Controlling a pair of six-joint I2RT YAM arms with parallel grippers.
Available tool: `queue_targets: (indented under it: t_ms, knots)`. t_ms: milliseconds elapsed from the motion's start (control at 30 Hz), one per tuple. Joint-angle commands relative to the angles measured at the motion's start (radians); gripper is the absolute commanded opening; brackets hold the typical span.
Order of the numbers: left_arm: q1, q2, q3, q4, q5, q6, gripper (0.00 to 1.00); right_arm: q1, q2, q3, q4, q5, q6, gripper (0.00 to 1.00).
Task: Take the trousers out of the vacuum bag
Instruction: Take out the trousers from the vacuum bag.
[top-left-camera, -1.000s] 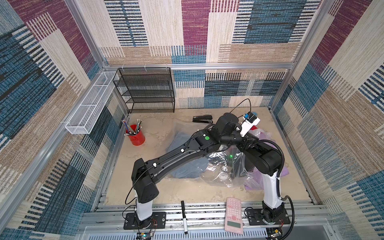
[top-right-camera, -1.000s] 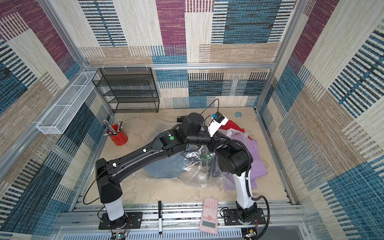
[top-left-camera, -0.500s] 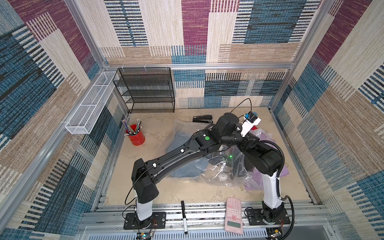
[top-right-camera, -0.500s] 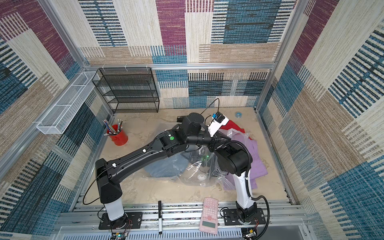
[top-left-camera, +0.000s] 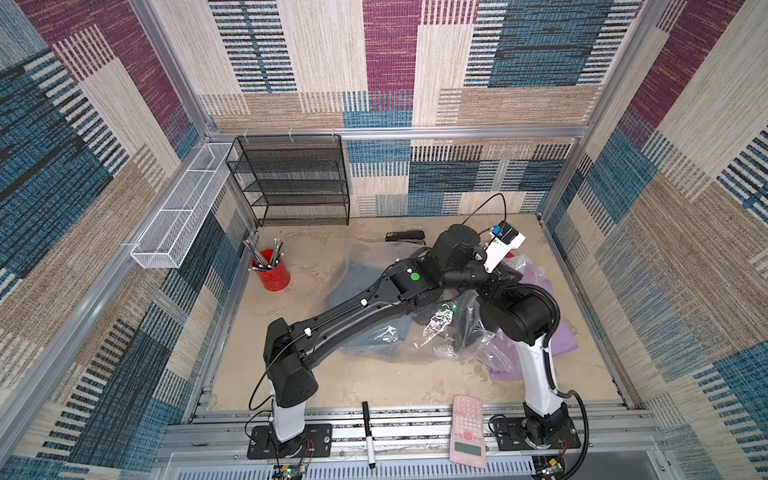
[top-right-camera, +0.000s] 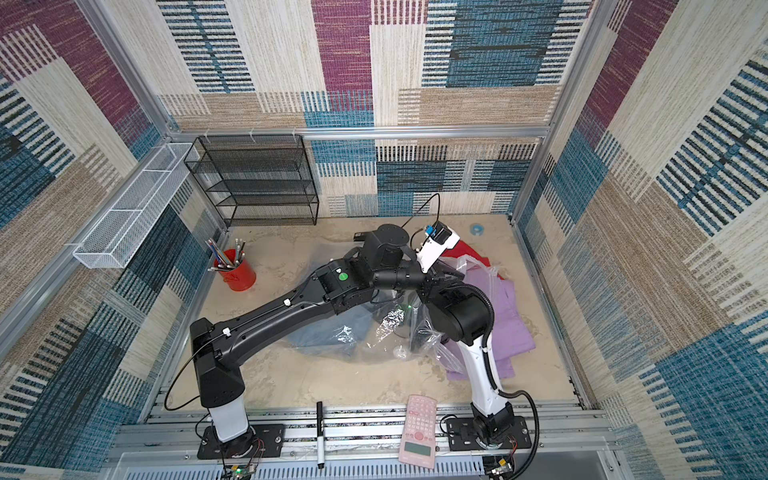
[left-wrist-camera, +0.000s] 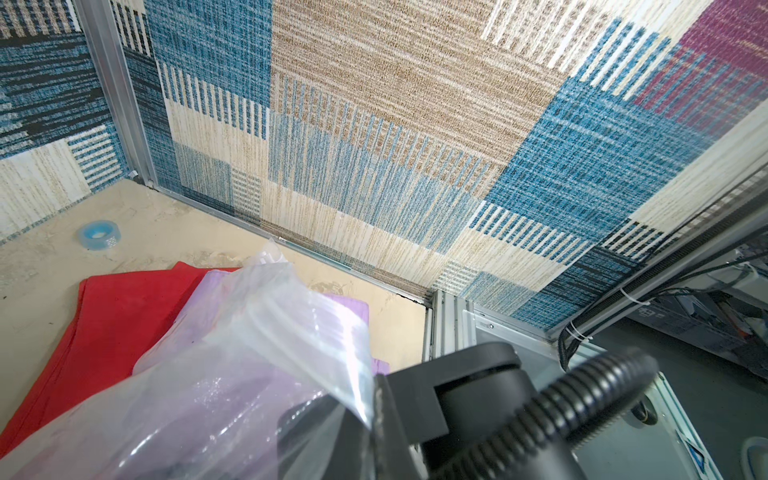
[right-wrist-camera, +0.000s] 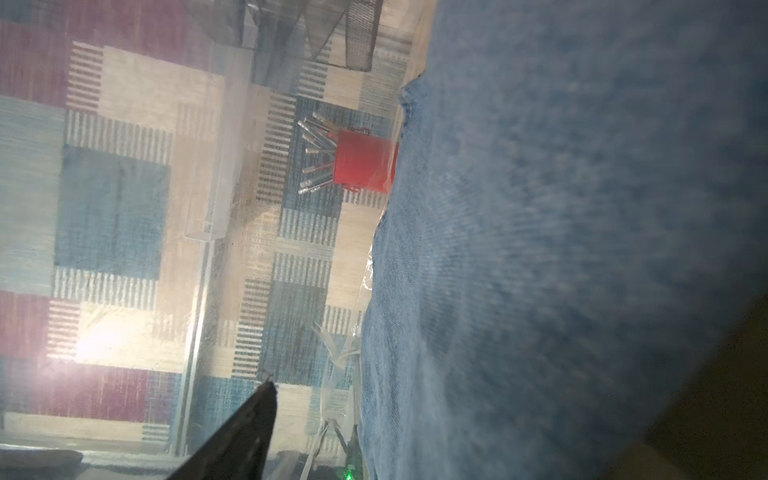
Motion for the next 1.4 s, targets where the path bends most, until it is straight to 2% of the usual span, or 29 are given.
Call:
queue_targets:
  t_ms: [0,33,100,233,267,400,533,767,1100,1267,1367]
  knots:
    - [-0.013,0.007,0.018,0.017,0.069,0.024,0.0,0.004,0.06,0.004,0.4,0.032,-0.02,0.74]
    - [-0.015,0.003,0.02,0.015,0.069,0.024,0.0,0.004,0.061,0.009,0.398,0.031,-0.02,0.72]
    - [-0.014,0.009,0.022,0.013,0.065,0.025,0.0,0.004,0.061,0.016,0.382,0.034,-0.024,0.56]
    - [-0.015,0.005,0.02,0.01,0.059,0.028,0.0,0.004,0.055,0.01,0.37,0.044,-0.033,0.4]
    - [-0.016,0.002,0.018,0.011,0.058,0.029,0.0,0.004,0.049,0.004,0.363,0.046,-0.039,0.32]
    - [-0.017,-0.006,0.007,0.01,0.051,0.032,0.0,-0.001,0.019,-0.029,0.346,0.054,-0.065,0.12]
    - [-0.017,-0.016,-0.008,0.013,0.037,0.038,0.0,-0.017,-0.018,-0.076,0.369,0.05,-0.06,0.02]
    - [-0.017,-0.024,-0.017,0.001,0.015,0.058,0.0,-0.053,-0.156,-0.18,0.313,0.02,-0.071,0.03]
    - [-0.015,-0.033,-0.026,-0.016,-0.014,0.081,0.0,-0.107,-0.462,-0.26,-0.003,-0.024,-0.202,0.04]
    - [-0.01,-0.035,-0.039,0.006,-0.019,0.075,0.0,-0.145,-0.635,-0.238,-0.381,-0.02,-0.353,0.02]
    - [-0.002,-0.029,-0.04,0.008,-0.023,0.064,0.0,-0.163,-0.708,-0.237,-0.505,-0.046,-0.383,0.02]
